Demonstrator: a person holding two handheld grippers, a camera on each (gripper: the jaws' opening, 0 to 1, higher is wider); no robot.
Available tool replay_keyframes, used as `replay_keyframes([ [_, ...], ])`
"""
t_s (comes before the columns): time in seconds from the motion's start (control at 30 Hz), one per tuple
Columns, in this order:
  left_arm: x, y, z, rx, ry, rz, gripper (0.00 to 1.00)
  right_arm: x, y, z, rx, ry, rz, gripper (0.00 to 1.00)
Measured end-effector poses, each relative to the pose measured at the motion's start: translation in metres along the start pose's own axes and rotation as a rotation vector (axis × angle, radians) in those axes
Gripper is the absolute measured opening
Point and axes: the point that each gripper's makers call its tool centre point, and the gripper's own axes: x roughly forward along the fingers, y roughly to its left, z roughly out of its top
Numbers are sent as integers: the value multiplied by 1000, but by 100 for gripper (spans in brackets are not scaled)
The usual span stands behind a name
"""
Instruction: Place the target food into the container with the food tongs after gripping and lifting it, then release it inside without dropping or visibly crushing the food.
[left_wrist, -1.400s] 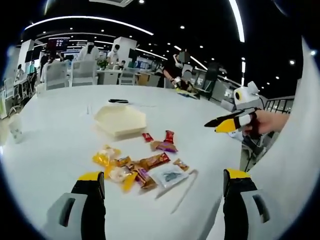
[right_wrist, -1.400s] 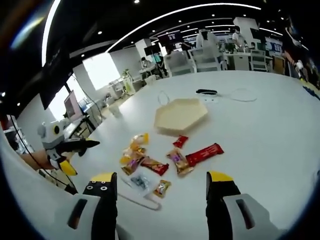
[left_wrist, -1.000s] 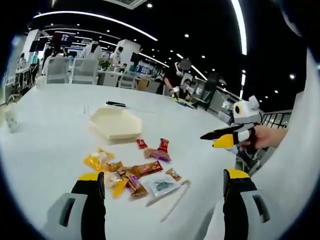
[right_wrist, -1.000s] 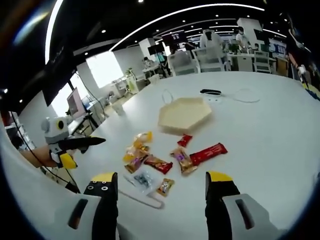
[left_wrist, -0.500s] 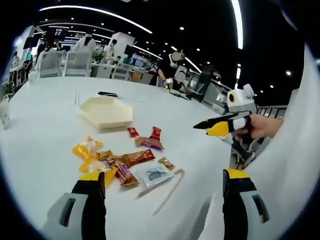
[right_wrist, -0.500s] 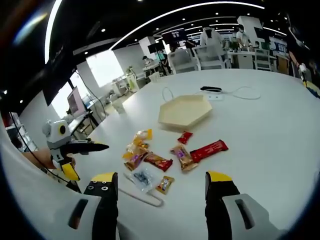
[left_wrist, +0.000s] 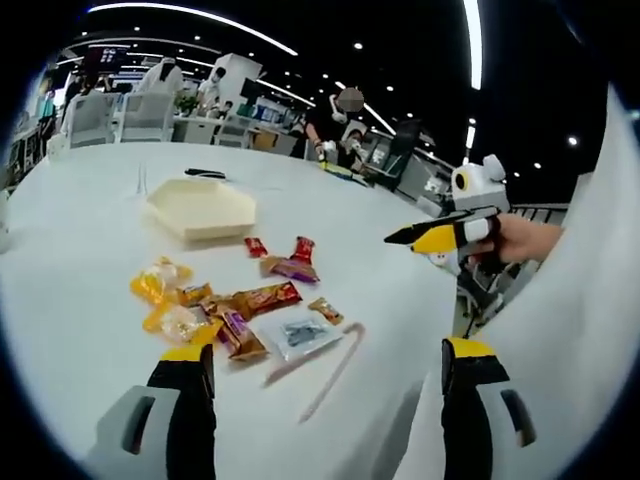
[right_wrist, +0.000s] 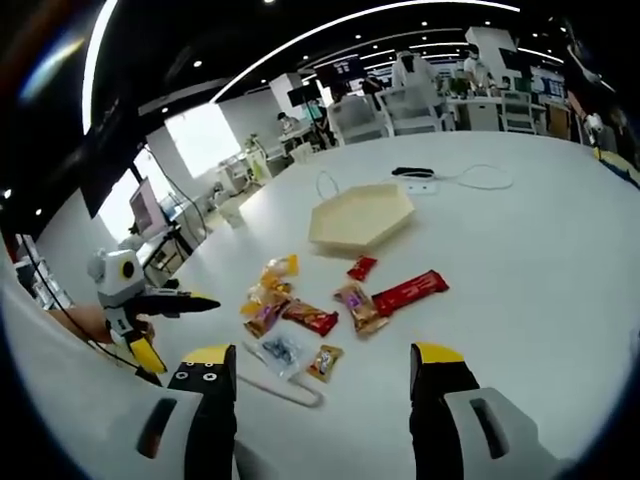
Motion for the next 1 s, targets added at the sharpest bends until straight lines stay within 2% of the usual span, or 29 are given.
replay_keyframes([
  [0.17,2,1,-6,-5,21,-6,92,2,1,-2,-2,8,1,71],
  [0.23,3,1,-2,-41,-5,-18,90,3,3,-3,-2,13,6,70],
  [0.43,8,1,-7,-22,17,-26,85,5,4,-5,-6,21,8,70],
  [0.57,11,-2,-18,-17,50,-41,80,4,9,-6,4,24,28,58],
  [0.7,12,-4,-27,-7,81,-51,80,7,11,-10,12,28,38,60],
  [1.0,15,-7,-31,14,90,-62,79,9,12,-10,-11,43,38,62],
])
